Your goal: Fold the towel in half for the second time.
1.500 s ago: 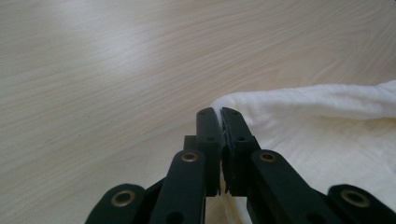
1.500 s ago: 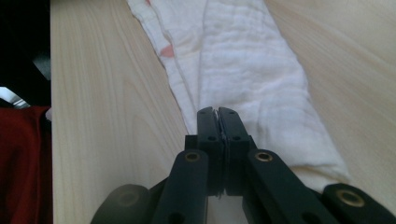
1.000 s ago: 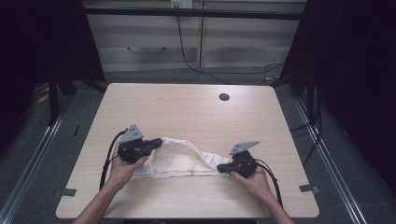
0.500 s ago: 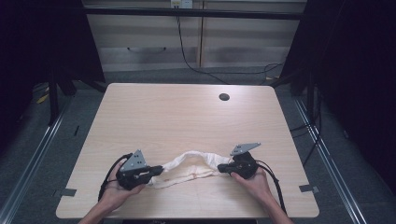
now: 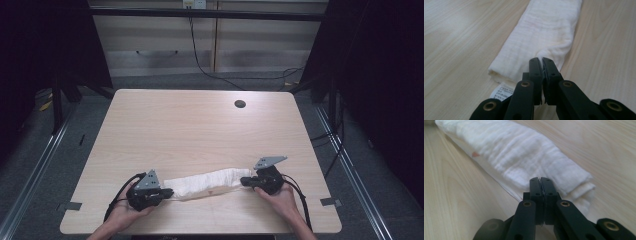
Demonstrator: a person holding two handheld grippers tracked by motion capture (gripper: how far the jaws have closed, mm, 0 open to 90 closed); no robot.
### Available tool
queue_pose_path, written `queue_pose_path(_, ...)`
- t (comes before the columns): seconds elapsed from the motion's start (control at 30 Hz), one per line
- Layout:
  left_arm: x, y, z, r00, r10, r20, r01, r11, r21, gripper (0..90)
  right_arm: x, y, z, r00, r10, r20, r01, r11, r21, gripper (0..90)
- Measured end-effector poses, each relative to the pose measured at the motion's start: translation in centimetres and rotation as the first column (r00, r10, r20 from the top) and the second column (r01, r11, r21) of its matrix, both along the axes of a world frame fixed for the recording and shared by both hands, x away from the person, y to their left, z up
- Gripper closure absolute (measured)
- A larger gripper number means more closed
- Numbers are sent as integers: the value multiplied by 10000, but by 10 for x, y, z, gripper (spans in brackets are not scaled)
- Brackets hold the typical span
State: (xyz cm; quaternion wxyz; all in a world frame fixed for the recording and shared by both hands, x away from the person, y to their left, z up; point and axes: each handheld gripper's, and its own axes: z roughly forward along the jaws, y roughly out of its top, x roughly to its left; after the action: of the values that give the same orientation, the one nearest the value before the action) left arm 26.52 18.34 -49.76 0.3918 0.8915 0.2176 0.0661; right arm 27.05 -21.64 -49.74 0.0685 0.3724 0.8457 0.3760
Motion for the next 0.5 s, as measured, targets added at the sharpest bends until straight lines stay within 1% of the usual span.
queue_pose_path(0.03, 0, 0, 0, 10000, 7, 36, -7, 10000, 51, 867, -3, -4, 0, 10000, -42, -3, 42, 10000, -19, 895)
queue_pose_path(0.07, 0, -1, -1, 10000, -10, 58, 10, 10000, 43, 867, -7, -11, 1, 9996, -264, 39, 264, 9996, -48, 894)
queue_pose_path(0.1, 0, -1, -1, 10000, 45, 66, -46, 10000, 24, 867, -8, -14, 0, 9996, -277, 18, 277, 9996, 42, 894)
queue_pose_path(0.17, 2, -1, 0, 9999, 85, 64, -86, 9999, 104, 867, -9, -17, 1, 9995, -320, 40, 320, 9995, 56, 894)
queue_pose_path(0.2, 3, -2, -1, 9998, 164, 84, -164, 9999, 28, 867, -13, -19, 1, 9992, -378, 104, 378, 9993, 18, 894)
queue_pose_path(0.27, 4, -3, -2, 9997, 217, 83, -216, 9998, -53, 867, -13, -20, 1, 9992, -388, 135, 388, 9992, 34, 894)
queue_pose_path(0.3, 5, -3, -2, 9996, 267, 44, -267, 9996, -48, 867, -13, -20, 0, 9992, -393, 115, 392, 9991, 129, 894)
queue_pose_path(0.33, 7, -3, -2, 9995, 281, 112, -280, 9996, -79, 867, -13, -21, 0, 9992, -382, 131, 380, 9992, 151, 894)
queue_pose_path(0.37, 9, -2, -2, 9994, 331, 81, -331, 9994, -50, 867, -13, -21, 0, 9992, -372, 147, 369, 9992, 154, 894)
queue_pose_path(0.4, 10, -2, -3, 9992, 378, 112, -376, 9992, -105, 867, -12, -21, -1, 9990, -418, 125, 416, 9990, 139, 894)
queue_pose_path(0.43, 12, -2, -3, 9988, 460, 158, -457, 9989, -130, 867, -12, -20, -1, 9990, -434, 128, 431, 9988, 216, 893)
queue_pose_path(0.5, 17, -1, -4, 9981, 606, 127, -603, 9980, -175, 867, -9, -20, -2, 9987, -484, 149, 480, 9985, 259, 893)
